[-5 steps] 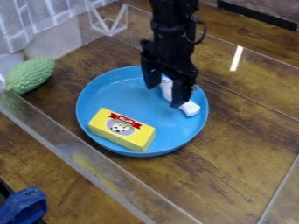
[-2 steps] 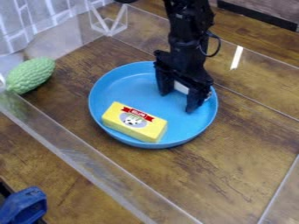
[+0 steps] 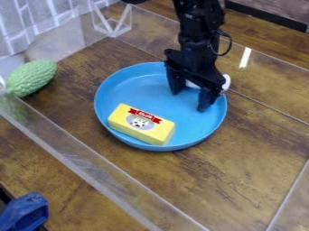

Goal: Put the white object in the blue tray

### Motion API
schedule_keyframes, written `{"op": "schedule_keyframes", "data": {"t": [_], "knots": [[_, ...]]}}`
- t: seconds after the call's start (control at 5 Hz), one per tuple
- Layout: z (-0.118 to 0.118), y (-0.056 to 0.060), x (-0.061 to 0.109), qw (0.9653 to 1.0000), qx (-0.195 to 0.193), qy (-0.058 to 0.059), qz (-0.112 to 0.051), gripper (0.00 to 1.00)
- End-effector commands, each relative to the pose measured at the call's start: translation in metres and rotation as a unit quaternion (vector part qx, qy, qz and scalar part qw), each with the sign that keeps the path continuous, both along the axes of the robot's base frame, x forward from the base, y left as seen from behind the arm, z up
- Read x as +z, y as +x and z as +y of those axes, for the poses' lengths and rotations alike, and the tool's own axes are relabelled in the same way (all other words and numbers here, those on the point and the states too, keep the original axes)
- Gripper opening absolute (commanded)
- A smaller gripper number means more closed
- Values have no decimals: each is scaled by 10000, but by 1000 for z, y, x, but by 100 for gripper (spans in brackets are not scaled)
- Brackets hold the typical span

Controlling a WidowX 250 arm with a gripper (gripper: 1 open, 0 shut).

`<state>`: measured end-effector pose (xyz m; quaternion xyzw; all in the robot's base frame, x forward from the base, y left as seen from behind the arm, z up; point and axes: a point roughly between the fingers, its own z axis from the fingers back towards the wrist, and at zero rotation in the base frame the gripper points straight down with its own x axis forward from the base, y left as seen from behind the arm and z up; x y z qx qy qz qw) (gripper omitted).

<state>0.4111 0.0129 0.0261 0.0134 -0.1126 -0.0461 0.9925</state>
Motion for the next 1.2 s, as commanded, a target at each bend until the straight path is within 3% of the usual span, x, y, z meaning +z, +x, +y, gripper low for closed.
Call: {"op": "schedule_keyframes", "data": {"t": [0.0,0.2,0.6,1.0], "knots": [[9,-2,2,9997,245,-14,-21,100],[11,-5,4,9992,388,-15,-23,100],[18,-11,-11,9983,583,-19,-16,100],[12,-32,-10,9900,1413,-19,4,100]]}}
